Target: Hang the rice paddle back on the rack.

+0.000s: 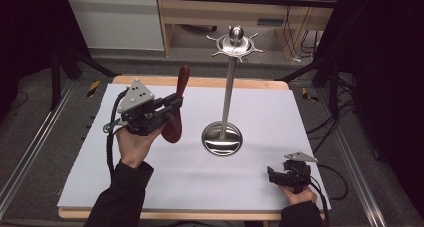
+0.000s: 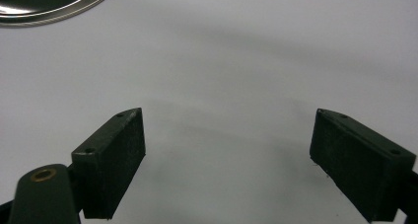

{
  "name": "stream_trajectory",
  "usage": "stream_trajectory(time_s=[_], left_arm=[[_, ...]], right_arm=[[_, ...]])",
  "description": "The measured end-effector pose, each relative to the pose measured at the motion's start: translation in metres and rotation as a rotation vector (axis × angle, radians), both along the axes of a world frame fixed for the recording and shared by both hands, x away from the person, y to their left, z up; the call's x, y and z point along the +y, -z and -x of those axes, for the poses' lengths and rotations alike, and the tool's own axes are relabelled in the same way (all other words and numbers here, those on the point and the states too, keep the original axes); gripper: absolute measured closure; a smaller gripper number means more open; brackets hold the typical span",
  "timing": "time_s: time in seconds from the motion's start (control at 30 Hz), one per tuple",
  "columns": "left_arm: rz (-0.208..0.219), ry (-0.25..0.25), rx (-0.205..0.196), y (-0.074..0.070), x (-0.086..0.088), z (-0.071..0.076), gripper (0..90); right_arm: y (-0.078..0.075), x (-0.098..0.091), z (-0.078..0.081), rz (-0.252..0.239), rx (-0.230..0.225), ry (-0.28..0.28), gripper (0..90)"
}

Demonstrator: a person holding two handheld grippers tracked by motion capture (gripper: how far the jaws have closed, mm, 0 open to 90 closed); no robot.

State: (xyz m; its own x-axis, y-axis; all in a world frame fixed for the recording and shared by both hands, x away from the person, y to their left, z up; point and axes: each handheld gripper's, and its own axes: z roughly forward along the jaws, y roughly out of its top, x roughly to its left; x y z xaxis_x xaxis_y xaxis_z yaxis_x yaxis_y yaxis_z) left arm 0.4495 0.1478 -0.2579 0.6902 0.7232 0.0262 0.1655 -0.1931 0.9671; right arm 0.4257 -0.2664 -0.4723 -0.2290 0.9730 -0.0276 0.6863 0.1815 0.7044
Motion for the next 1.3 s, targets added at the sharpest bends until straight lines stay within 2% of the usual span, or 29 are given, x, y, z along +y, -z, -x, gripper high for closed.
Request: stream_trajectory(time_s=[0.57, 0.97, 1.3], left_arm=[[0.005, 0.02, -0.03, -0.023, -0.016, -0.015, 78.3], [0.003, 0.04, -0.035, -0.03, -0.029, -0.021, 78.3], [-0.018, 0.042, -0.034, -0.032, -0.035, -0.024, 78.3]], right_arm=[[-0.001, -0.001, 0.0, -0.007, 0.0, 0.003, 14.0], [-0.001, -0.001, 0.0, -0.016, 0.0, 0.007, 14.0], [-0.001, -0.002, 0.0, -0.012, -0.004, 0.003, 13.9]])
